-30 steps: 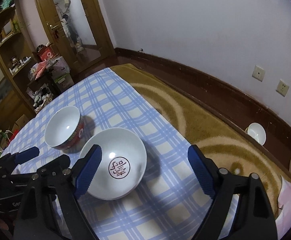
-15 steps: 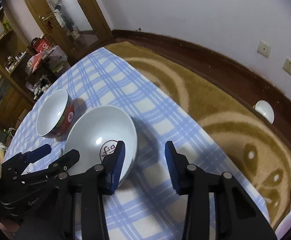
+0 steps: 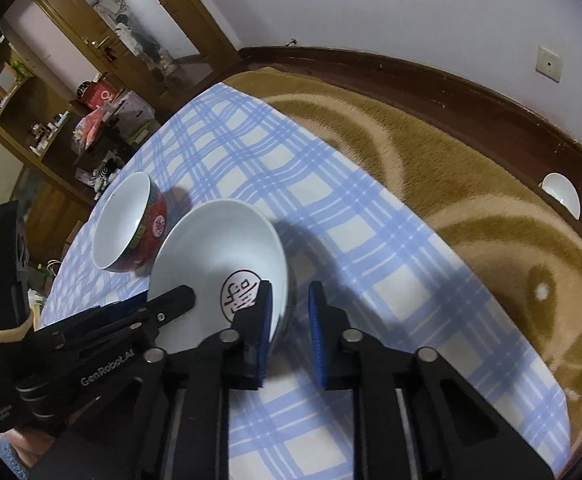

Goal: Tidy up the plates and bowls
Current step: 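Close the left tool on a red-stamped plate rim while the right tool grips another plate rim, then carry the held red-stamped plates across the table with both tools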

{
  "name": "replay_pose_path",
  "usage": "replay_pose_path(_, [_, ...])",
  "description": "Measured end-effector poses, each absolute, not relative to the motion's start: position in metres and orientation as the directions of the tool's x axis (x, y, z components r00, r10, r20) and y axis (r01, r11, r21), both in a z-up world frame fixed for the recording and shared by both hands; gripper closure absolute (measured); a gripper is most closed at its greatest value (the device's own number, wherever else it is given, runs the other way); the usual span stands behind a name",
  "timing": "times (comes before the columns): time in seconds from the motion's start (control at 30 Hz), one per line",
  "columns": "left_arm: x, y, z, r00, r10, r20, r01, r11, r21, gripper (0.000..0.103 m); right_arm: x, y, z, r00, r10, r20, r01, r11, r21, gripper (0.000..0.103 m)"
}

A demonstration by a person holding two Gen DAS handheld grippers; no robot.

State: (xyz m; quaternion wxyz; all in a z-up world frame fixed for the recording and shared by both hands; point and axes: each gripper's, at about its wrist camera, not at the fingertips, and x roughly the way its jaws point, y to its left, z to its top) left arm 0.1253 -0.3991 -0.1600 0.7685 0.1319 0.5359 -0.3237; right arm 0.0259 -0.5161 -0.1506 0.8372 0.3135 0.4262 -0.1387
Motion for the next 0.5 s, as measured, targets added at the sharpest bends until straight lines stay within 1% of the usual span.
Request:
replay_pose_path(0.1, [0.1221,-0.4026,-0.1607,0.218,-0.357,-0.908,0.651,0.747,-0.137,0.081,0.0265,-0.5149,-0.1516,0.597,0.043,-0.801,0.505,0.756,0.416,0.088])
replay_pose_path(0.23, [0.1233,-0.4034,-0.164,0.177,-0.375,-0.91,0.64,0.746,-0.183,0.081,0.0279,-0.5155,-0.1561,0.592,0.059,-0.804,0.514,0.74,0.433,0.091])
replay_pose_path(0.4, [0.1195,-0.4062,-0.1638,0.19,-0.364,-0.912,0.639,0.751,-0.166,0.081,0.0276,-0.5147,-0.1578,0.591,0.06,-0.804,0.523,0.73,0.439,0.091])
replay_pose_path(0.43, [0.1191,-0.4066,-0.1639,0.186,-0.365,-0.912,0.639,0.75,-0.17,0.083,0.0278,-0.5138,-0.1573,0.589,0.057,-0.806,0.526,0.731,0.436,0.091])
replay_pose_path(0.5, [0.119,-0.4068,-0.1638,0.171,-0.372,-0.913,0.638,0.748,-0.185,0.089,0.0279,-0.5131,-0.1564,0.587,0.052,-0.808,0.529,0.731,0.432,0.091])
